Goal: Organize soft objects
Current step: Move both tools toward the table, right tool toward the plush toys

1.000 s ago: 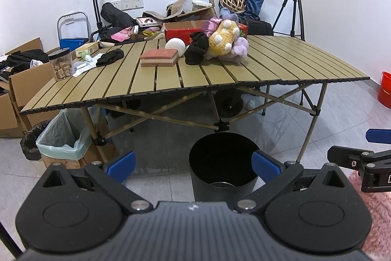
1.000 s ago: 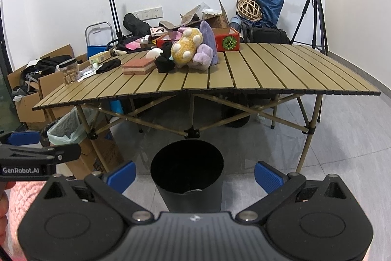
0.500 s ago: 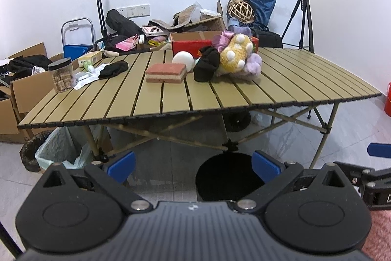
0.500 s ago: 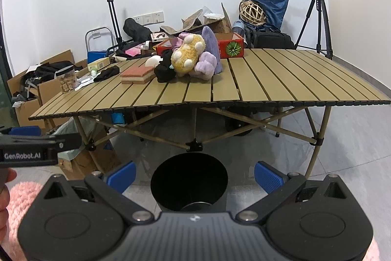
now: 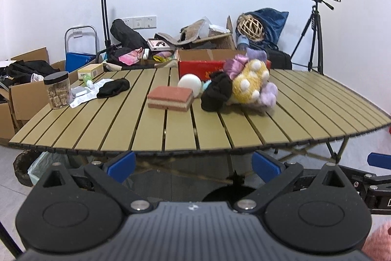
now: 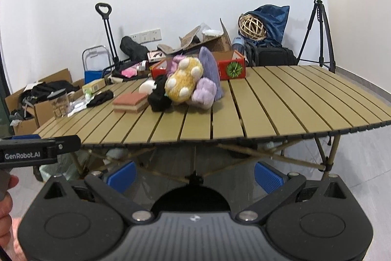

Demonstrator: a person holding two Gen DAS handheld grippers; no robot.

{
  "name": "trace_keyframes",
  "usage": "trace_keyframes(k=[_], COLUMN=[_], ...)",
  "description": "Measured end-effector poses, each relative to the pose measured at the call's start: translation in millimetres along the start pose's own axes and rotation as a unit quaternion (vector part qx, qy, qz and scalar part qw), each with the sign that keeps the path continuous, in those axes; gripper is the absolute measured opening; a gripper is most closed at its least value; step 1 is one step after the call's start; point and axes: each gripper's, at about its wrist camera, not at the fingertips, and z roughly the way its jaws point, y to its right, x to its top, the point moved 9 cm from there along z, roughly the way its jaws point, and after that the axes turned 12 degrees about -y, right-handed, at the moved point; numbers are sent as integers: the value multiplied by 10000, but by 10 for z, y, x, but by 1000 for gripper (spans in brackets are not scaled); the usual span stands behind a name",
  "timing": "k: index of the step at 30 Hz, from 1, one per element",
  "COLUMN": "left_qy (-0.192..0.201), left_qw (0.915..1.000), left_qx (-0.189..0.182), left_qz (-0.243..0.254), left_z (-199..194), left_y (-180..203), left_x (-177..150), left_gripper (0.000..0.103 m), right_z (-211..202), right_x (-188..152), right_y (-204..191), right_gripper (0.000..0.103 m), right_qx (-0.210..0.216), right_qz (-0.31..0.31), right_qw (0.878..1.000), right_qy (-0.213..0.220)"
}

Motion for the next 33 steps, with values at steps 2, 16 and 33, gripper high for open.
trace_keyframes(k=[2,16,33], left_qy=[41,269,274], left_qw=[10000,9969,9953], left_qx=[0,-56,279], left_qz=[-67,-738,-887], left_z=[51,490,1107], left_y=[-14,-179,-351], left_x=[71,567,1032], left_gripper=[103,103,103], right_z=[64,546,1412], right_x=[84,642,1264], right_y=[14,70,381], right_gripper=[103,103,103], right_qx=[3,-133,-427], right_qz=[29,-31,309], right_qw=[10000,9985,9961], right_qy=[65,533,701])
